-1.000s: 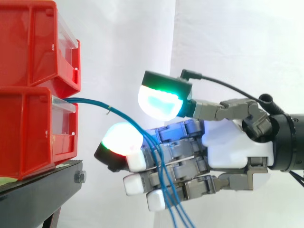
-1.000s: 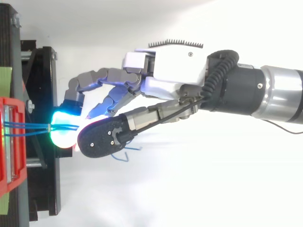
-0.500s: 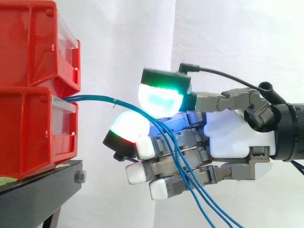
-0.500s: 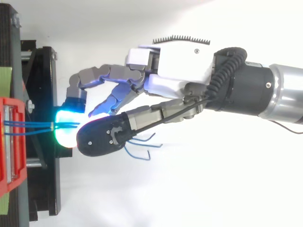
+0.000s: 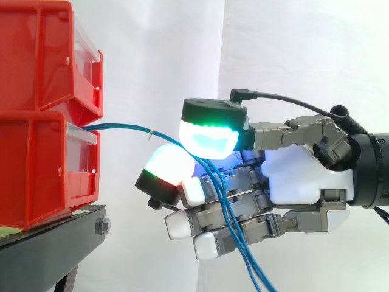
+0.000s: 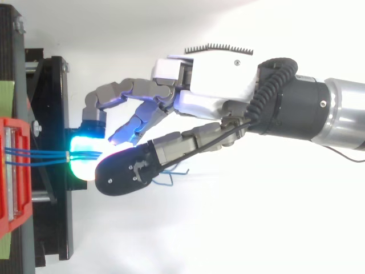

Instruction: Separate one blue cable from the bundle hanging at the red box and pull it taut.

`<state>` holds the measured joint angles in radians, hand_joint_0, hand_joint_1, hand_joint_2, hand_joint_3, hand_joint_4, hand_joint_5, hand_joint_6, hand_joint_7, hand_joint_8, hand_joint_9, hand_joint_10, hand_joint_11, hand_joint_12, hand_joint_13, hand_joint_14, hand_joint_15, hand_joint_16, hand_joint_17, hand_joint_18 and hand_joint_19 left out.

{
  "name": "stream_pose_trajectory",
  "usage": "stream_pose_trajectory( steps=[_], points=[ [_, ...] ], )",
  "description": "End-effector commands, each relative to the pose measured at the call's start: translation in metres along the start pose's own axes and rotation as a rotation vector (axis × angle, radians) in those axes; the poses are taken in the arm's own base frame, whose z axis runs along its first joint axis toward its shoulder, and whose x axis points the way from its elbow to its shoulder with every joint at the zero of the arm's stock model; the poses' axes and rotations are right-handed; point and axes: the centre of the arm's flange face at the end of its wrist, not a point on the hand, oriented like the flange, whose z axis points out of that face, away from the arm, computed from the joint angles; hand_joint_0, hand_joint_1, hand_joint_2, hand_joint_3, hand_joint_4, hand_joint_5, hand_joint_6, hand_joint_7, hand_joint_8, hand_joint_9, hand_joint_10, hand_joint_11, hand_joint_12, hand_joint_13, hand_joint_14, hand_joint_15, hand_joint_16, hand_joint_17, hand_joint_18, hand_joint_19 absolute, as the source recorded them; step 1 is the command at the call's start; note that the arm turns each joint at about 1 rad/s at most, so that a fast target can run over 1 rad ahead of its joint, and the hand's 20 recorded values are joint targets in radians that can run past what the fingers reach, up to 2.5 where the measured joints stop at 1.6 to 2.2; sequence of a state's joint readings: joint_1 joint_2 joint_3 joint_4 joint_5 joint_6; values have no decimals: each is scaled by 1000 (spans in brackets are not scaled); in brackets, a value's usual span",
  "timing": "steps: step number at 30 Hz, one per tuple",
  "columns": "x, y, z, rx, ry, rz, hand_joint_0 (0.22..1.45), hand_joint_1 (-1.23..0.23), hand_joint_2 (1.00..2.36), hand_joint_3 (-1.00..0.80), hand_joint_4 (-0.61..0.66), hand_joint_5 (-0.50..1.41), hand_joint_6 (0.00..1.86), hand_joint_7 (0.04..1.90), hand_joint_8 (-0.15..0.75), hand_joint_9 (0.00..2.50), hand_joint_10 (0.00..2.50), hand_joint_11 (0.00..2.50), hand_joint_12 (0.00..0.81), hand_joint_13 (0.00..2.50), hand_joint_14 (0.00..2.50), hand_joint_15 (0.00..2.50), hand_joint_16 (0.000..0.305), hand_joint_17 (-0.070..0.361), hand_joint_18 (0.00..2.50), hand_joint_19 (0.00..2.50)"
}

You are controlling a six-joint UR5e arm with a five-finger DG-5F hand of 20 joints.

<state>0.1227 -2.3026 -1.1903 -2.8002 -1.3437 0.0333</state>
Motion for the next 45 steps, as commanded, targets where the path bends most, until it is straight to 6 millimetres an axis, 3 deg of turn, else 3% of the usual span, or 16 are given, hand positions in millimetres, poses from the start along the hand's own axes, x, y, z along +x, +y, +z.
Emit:
stream_pose_trajectory(
  steps=[1, 5, 11, 18, 24, 31, 33, 37, 41, 45],
  points=[
    [1, -1, 0, 2, 1, -5, 695, -694, 1017, -279, 201, -167, 664, 1166, 318, 920, 18, 599, 351, 835, 15, 397, 35, 79, 720, 420],
    [2, -2, 0, 4, 3, -7, 652, -662, 1010, -379, 207, -179, 732, 1067, 320, 930, 18, 604, 353, 838, 16, 401, 35, 79, 721, 433],
    [2, -2, 0, 4, 3, -7, 611, -593, 1004, -460, 214, -171, 728, 1092, 331, 965, 16, 616, 358, 847, 15, 405, 36, 81, 724, 442],
    [3, -2, 0, 4, 5, -7, 642, -589, 1015, -326, 178, -174, 761, 1124, 337, 969, 17, 640, 360, 852, 15, 409, 36, 82, 728, 445],
    [3, -2, 0, 4, 5, -7, 667, -718, 1018, -260, 197, -206, 827, 1035, 341, 918, 20, 677, 370, 847, 15, 423, 37, 83, 731, 452],
    [3, -1, -1, 2, 5, -5, 753, -803, 1000, -500, 185, -206, 833, 989, 332, 947, 20, 725, 368, 886, 17, 451, 36, 82, 748, 436],
    [3, -2, 0, 4, 5, -7, 692, -768, 1000, -500, 199, -204, 836, 1015, 330, 968, 20, 723, 366, 890, 18, 466, 36, 81, 748, 455],
    [3, -3, -1, 8, 4, -8, 555, -533, 1000, -500, 202, -194, 830, 1026, 344, 1015, 18, 708, 376, 914, 19, 465, 38, 85, 763, 473],
    [3, -3, -1, 8, 4, -8, 617, -462, 1000, -500, 183, -186, 819, 1059, 345, 1032, 20, 714, 374, 922, 17, 466, 37, 84, 764, 491],
    [6, -3, -1, 8, 7, -8, 627, -587, 1019, -238, 192, -200, 848, 1074, 351, 935, 19, 704, 387, 898, 17, 469, 39, 88, 762, 491]
  ],
)
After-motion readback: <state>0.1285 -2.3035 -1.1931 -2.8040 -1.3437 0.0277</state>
